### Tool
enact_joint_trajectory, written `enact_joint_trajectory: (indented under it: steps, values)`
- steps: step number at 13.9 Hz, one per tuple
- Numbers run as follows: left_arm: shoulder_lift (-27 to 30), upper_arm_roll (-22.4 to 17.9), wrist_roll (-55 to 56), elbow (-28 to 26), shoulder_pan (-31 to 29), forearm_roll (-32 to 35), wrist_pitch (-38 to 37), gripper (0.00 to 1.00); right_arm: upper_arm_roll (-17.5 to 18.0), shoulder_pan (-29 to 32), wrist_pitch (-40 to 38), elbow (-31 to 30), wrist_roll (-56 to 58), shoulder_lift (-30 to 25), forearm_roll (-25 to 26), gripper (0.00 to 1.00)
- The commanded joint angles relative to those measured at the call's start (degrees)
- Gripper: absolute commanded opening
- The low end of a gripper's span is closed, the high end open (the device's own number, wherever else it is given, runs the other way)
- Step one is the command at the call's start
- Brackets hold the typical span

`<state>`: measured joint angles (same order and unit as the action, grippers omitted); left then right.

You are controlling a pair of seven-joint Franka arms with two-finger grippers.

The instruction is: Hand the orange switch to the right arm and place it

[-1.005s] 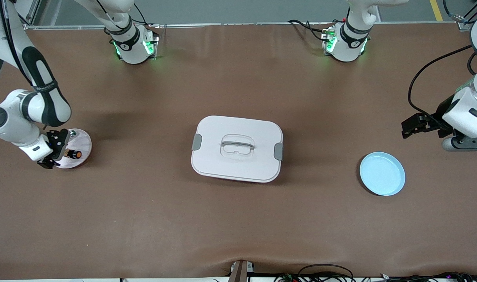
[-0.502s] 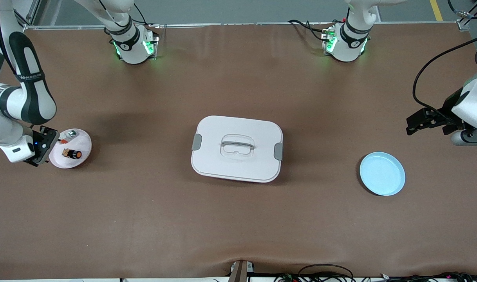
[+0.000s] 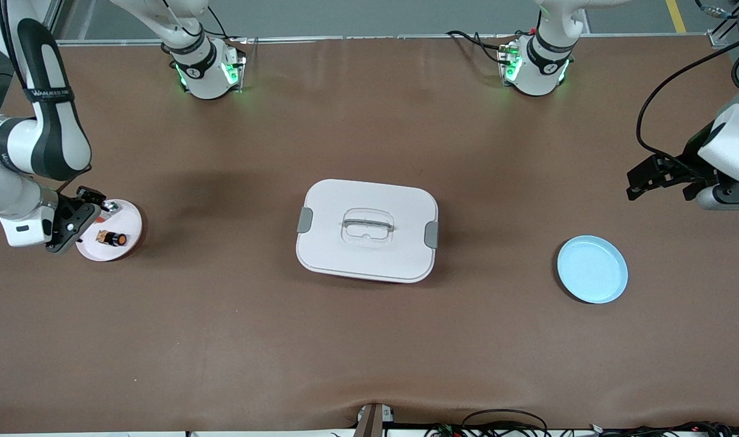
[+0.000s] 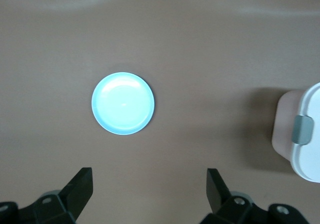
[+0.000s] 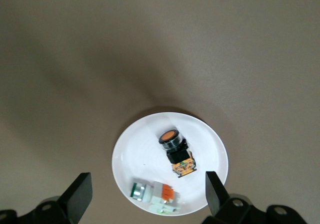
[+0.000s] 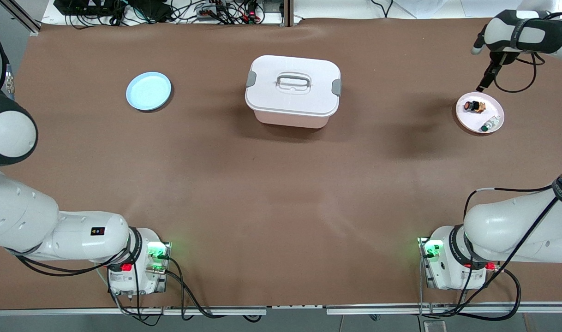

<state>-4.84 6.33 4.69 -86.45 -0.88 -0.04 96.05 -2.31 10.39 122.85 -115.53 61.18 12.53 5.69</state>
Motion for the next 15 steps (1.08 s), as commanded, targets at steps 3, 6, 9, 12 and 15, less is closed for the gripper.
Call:
enact_joint_trajectory:
  steps: [3, 6, 9, 12, 15]
  values:
    - [3.7, 0.4, 0.8, -2.2, -0.7, -1.2, 1.5, 1.00, -0.2, -1.9, -13.3, 5.4, -11.9, -4.3, -5.1, 1.00]
    - [3.8, 0.5, 0.8, -1.8, -0.8, -1.1, 1.5, 1.00, -0.2, -3.5, -23.1, 11.9, -22.8, -4.7, -5.5, 1.00]
    - [3.7, 0.5, 0.8, -1.6, -0.6, -1.0, 1.5, 1.00, -0.1, -5.3, -25.9, 13.1, -29.0, -6.6, -5.5, 1.00]
    - [3.2, 0.5, 3.2, 0.2, -0.3, -1.0, 1.4, 1.00, -0.1, -6.7, -26.2, 13.8, -40.9, -7.6, -5.9, 1.00]
    - [3.2, 0.5, 6.9, 0.5, -0.1, -1.0, 0.8, 1.00, -0.1, -8.5, -28.2, 16.9, -56.4, -8.1, -7.9, 1.00]
